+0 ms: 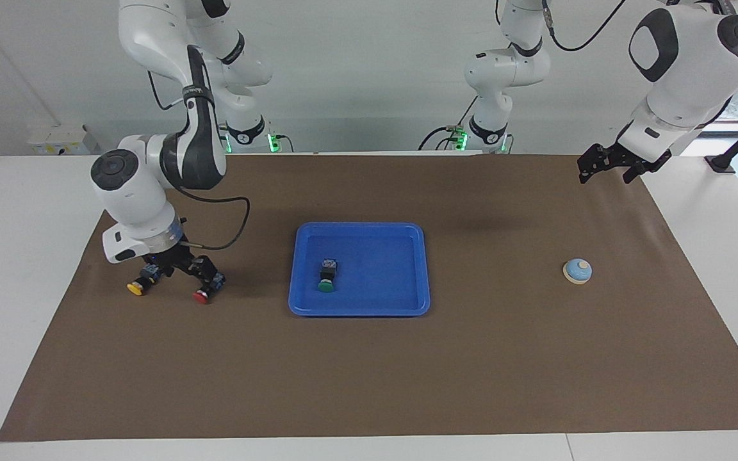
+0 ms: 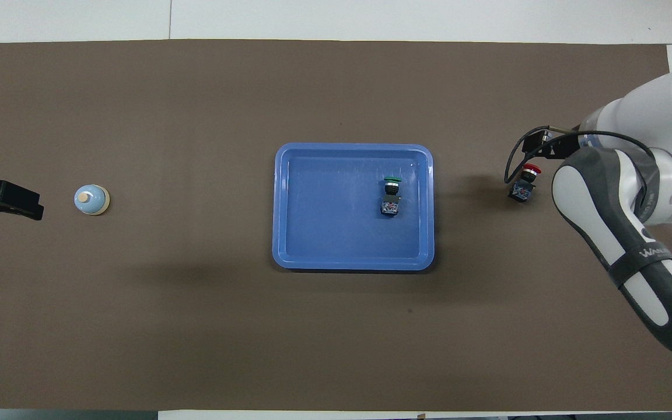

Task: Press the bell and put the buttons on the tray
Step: 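Reach the right gripper to the red button and grasp it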

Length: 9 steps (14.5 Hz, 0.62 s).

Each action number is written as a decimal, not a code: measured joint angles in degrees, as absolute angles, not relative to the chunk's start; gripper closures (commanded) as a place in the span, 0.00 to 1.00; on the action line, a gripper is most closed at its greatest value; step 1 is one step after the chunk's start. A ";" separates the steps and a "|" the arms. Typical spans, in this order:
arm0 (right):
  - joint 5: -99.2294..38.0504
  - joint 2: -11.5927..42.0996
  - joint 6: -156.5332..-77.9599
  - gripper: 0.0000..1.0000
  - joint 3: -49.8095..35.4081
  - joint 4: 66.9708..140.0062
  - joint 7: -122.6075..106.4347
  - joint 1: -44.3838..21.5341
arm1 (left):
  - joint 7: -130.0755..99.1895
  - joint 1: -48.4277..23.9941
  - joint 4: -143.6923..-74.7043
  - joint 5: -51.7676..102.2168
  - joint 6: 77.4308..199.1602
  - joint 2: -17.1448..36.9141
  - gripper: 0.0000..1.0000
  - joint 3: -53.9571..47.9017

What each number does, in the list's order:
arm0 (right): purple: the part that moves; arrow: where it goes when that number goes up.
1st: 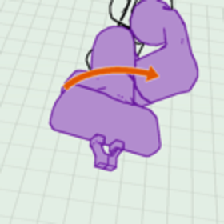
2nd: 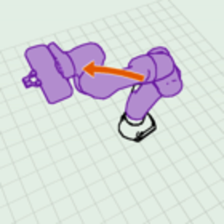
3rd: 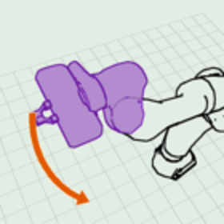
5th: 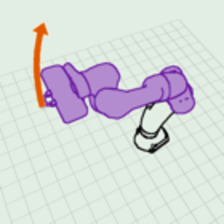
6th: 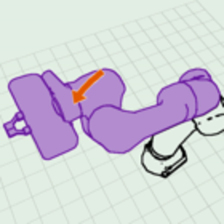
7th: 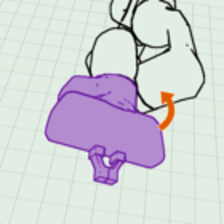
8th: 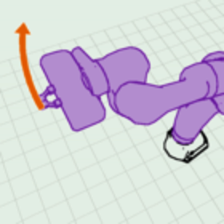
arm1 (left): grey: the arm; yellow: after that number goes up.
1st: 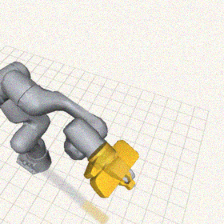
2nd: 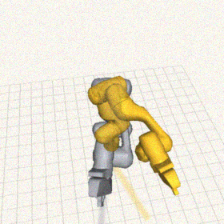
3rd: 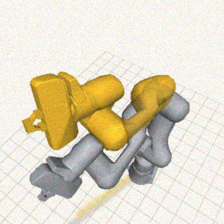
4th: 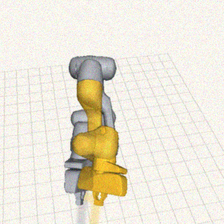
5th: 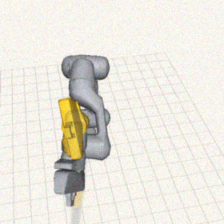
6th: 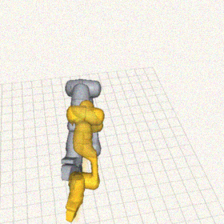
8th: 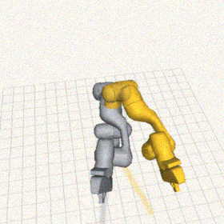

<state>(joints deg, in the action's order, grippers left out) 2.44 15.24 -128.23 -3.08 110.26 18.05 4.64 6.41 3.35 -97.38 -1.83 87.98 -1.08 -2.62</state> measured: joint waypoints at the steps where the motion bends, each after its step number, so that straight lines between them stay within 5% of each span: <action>1: 2.53 15.22 -131.10 0.00 -3.09 112.69 18.05 4.81 | 6.41 3.35 -97.38 -1.83 87.98 -1.08 0.00 -2.62; 9: 2.54 16.40 -142.52 0.00 -3.42 119.36 19.35 4.27 | 6.41 3.35 -97.38 -1.83 87.98 -1.08 0.00 -2.62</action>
<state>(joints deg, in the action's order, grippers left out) 2.54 16.40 -142.52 -3.42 119.36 19.35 4.27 6.41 3.35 -97.38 -1.83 87.98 -1.08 -2.62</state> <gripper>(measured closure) 0.000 0.000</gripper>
